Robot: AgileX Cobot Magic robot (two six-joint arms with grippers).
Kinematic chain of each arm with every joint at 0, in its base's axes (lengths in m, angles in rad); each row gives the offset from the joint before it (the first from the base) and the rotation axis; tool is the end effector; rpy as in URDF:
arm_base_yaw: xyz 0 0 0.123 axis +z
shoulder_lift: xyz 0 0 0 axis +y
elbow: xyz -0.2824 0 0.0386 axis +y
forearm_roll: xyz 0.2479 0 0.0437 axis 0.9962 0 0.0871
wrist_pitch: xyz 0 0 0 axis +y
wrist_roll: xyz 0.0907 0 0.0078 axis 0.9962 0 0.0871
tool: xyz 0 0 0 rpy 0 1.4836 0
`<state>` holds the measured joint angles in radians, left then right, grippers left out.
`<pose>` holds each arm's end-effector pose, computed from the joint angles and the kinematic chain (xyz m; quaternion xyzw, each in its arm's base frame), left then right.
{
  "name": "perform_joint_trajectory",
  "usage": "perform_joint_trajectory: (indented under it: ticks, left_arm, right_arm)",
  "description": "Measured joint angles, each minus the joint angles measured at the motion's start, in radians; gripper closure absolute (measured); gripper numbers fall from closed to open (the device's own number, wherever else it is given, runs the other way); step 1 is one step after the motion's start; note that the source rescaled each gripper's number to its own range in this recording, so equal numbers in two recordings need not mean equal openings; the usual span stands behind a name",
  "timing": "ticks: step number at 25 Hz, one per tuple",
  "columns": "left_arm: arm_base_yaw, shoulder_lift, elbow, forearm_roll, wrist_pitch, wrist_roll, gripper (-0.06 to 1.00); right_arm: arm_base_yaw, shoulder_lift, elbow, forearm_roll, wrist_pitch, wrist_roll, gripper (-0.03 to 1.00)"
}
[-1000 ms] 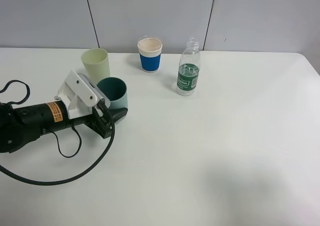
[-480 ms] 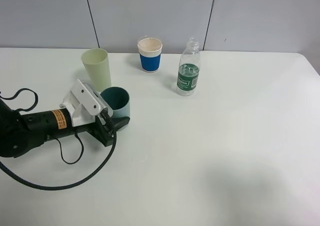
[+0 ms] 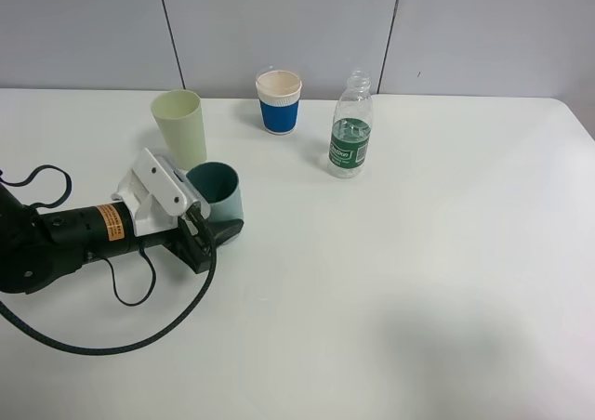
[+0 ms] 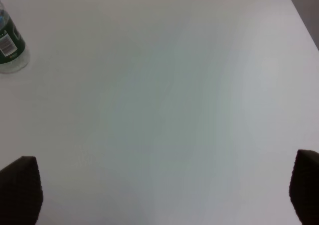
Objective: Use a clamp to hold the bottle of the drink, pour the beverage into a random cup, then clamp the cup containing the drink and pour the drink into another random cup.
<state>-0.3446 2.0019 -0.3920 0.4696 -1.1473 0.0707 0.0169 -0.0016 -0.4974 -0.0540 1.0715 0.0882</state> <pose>0.2346 -0.1241 0.0801 0.3599 0.7458 -0.1951 0.5256 -0.0052 -0.0044 0.2757 0.0317 0.8554 0.0002 0.5170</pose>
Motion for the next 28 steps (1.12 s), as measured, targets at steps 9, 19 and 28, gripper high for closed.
perform_joint_trajectory:
  ticks: [9, 19, 28]
  left_arm:
    - [0.0, -0.136, 0.084, -0.031, -0.002, 0.0, 0.37]
    - [0.0, -0.584, 0.284, -0.162, 0.143, -0.126, 0.37]
    - [0.0, -0.961, 0.222, -0.296, 0.622, -0.233, 0.37]
  right_arm:
    - [0.0, 0.0, 0.0, 0.0, 0.0, 0.0, -0.02]
    - [0.0, 0.0, 0.0, 0.0, 0.0, 0.0, -0.02]
    - [0.0, 0.0, 0.0, 0.0, 0.0, 0.0, -0.02]
